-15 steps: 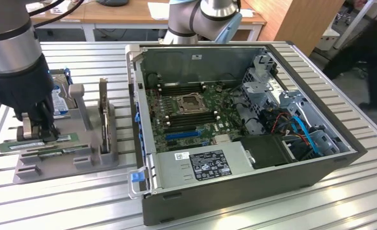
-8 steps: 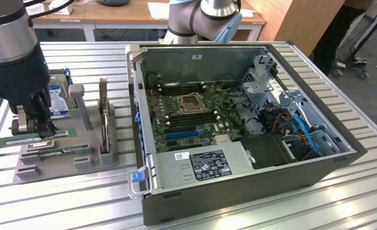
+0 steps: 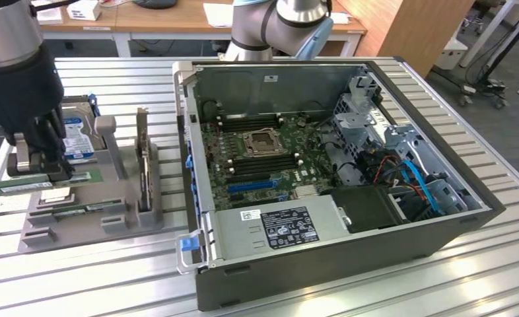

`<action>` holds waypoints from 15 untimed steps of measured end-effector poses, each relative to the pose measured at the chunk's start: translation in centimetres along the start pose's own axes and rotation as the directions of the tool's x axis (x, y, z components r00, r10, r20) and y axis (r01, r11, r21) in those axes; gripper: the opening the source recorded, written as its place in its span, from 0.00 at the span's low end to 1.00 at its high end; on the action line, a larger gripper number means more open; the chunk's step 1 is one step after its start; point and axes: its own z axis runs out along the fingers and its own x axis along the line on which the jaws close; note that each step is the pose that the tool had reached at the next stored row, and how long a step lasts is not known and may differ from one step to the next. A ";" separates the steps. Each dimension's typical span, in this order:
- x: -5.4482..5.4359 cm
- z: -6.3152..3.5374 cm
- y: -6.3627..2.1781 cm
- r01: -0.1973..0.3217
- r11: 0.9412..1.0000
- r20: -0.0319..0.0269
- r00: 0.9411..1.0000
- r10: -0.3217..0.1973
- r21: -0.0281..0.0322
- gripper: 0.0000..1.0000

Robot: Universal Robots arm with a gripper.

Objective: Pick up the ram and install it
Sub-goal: 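Pick up the ram and move it above insertion slot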

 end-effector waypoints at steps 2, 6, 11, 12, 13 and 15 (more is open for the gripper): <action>0.0 -0.50 0.02 0.000 1.000 0.000 1.000 0.000 0.000 0.12; 0.0 -1.49 0.06 0.000 1.000 0.000 1.000 0.000 0.000 0.12; 0.0 -2.69 0.11 0.000 1.000 0.000 1.000 0.000 0.000 0.12; 0.0 -2.98 0.12 0.000 1.000 0.000 1.000 0.000 0.000 0.12; 0.0 -3.25 0.14 0.000 1.000 0.000 1.000 0.000 0.000 0.12; 0.0 -3.76 0.16 0.000 1.000 0.000 1.000 0.000 0.000 0.12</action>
